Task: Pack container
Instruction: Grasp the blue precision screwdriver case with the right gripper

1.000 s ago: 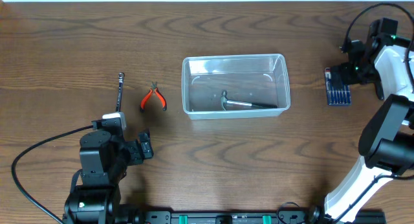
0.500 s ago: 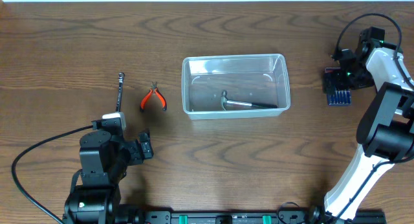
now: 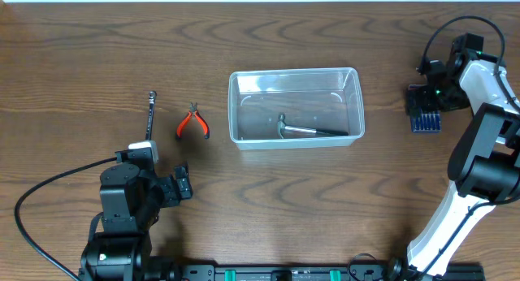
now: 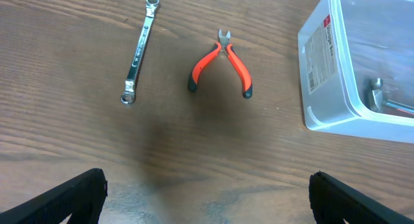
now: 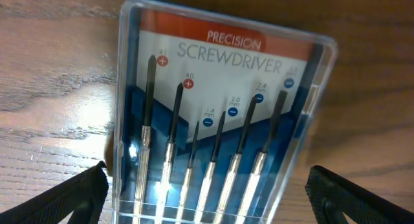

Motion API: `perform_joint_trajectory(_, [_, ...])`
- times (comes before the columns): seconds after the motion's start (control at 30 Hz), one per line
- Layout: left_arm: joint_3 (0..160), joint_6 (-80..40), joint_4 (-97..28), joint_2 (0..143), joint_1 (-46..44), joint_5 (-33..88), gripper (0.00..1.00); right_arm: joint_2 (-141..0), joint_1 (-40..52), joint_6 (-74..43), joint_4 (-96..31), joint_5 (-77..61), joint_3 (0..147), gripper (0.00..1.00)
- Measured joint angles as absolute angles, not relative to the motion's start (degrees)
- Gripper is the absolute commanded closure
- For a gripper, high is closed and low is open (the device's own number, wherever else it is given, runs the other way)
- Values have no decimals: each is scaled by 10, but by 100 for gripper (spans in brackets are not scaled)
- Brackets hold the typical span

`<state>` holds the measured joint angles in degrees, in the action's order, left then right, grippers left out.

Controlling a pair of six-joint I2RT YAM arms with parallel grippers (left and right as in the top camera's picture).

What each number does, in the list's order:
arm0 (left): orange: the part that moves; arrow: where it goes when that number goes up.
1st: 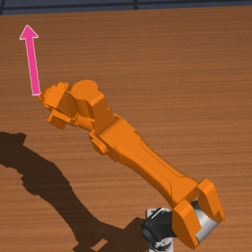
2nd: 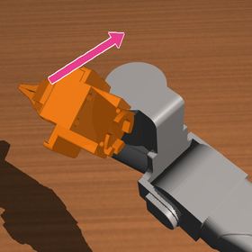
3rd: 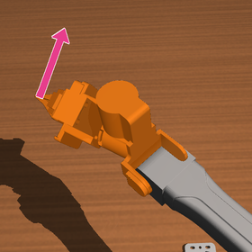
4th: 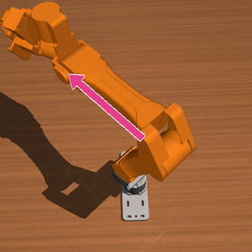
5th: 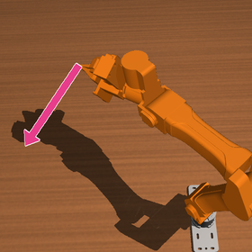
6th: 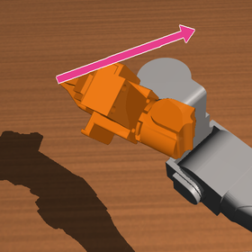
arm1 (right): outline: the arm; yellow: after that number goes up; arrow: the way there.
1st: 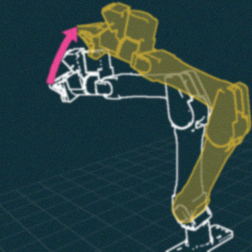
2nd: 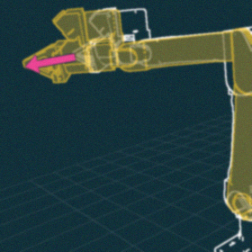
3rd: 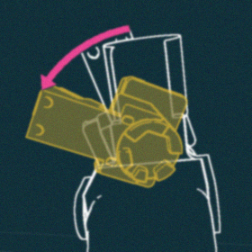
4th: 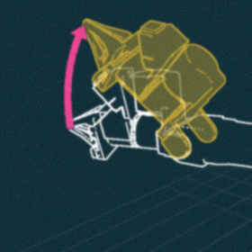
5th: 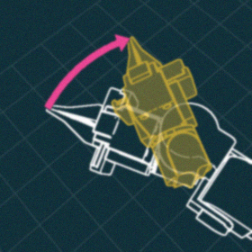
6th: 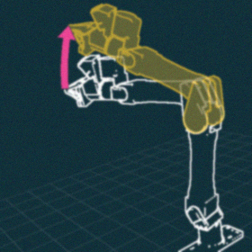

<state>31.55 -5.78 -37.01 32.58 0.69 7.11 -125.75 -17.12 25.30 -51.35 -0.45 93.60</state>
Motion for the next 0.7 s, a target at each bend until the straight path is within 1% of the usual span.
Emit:
perform_joint_trajectory(0.47, [316,-58,-370,326,7,71,2,-1259,-171,194,-500,-5,931,1])
perform_joint_trajectory(0.7, [316,-58,-370,326,7,71,2,-1265,-171,183,-501,-13,931,1])
